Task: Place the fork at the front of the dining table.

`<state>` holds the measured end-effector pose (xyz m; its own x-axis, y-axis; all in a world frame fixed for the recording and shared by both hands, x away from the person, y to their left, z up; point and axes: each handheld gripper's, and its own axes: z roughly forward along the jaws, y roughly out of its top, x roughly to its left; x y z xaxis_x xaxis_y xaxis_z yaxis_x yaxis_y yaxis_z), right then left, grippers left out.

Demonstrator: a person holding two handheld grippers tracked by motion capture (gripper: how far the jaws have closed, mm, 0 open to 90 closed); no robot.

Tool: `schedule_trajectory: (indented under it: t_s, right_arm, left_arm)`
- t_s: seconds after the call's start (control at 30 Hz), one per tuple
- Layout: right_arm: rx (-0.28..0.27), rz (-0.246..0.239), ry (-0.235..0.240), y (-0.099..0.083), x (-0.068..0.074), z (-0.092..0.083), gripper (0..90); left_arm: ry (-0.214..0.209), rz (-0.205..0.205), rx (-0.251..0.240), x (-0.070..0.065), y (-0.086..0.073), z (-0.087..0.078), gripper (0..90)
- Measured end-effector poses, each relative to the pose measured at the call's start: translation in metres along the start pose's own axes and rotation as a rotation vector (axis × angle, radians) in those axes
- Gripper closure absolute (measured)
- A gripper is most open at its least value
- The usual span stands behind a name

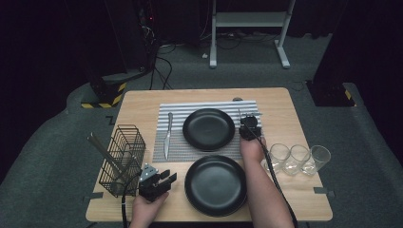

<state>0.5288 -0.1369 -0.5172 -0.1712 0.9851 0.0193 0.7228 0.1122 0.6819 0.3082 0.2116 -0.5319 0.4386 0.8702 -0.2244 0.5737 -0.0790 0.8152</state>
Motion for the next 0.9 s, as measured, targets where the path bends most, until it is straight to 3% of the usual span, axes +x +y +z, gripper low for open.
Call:
schedule_trajectory:
  t_s: [0.53, 0.9]
  right_arm:
    - [0.002, -0.017, -0.004, -0.001, 0.003, -0.006, 80.5]
    - [-0.014, -0.013, 0.007, -0.008, 0.007, -0.021, 68.9]
  left_arm:
    - [0.000, 0.000, -0.001, 0.000, 0.000, 0.000, 60.9]
    - [-0.002, 0.003, 0.000, 0.000, 0.000, 0.000, 61.0]
